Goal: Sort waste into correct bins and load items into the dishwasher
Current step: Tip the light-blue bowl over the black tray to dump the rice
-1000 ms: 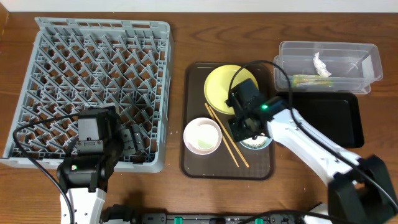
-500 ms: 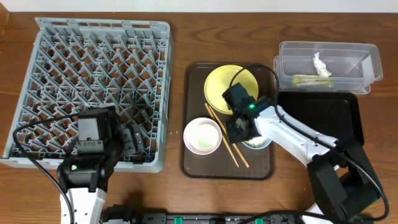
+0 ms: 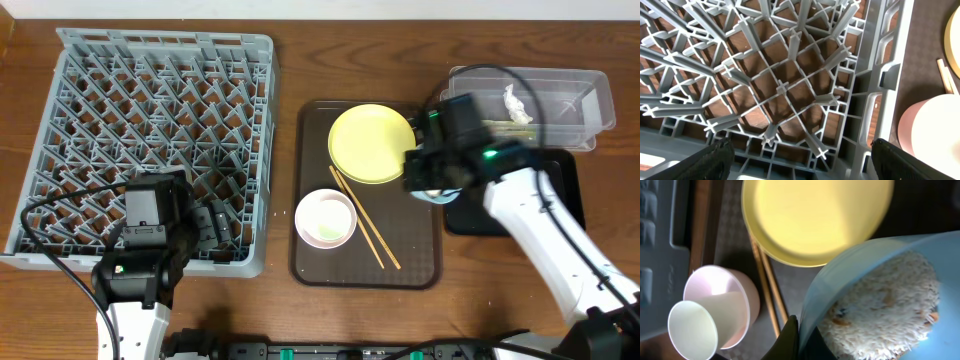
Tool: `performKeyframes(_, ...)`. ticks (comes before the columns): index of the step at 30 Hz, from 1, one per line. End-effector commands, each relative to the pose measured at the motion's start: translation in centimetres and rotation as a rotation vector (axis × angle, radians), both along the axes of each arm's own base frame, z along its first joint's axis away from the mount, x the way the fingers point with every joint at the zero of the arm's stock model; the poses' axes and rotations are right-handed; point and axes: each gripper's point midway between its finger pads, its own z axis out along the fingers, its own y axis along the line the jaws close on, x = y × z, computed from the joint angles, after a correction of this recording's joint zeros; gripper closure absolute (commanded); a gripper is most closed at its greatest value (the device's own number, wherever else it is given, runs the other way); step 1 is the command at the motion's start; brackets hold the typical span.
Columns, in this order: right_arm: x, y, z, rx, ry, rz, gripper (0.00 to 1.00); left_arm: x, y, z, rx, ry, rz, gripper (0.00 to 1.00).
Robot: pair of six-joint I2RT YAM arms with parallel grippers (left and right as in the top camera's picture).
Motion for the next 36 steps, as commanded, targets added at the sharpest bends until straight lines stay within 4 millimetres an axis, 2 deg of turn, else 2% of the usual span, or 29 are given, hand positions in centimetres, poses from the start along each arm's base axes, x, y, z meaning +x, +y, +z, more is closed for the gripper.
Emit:
performKeyframes(1, 0.4, -1.1, 0.7, 0.164, 0.029, 0.040, 0.99, 0.3, 0.1, 0.8, -0.004, -0.022, 0.009, 0.11)
performKeyframes(13, 1.6, -6.3, -1.0, 0.531, 0.096, -0.024, 0.99, 0.3, 0.1, 0.8, -0.005, -0.022, 0.008, 0.11)
performKeyframes(22, 3.5, -9.7, -0.8, 0.821, 0.055, -0.097, 0.99, 0.3, 0.1, 0.8, -0.005, -0.022, 0.008, 0.11)
performKeyframes(26, 3.8, -11.4, 0.1, 0.913, 0.008, -0.125, 0.99, 0.3, 0.1, 0.8, -0.004, -0.022, 0.009, 0.11)
performKeyframes(36, 4.1, -15.6, 4.5, 1.141, -0.150, -0.161, 0.99, 0.3, 0.1, 0.8, -0.005, -0.022, 0.008, 0.11)
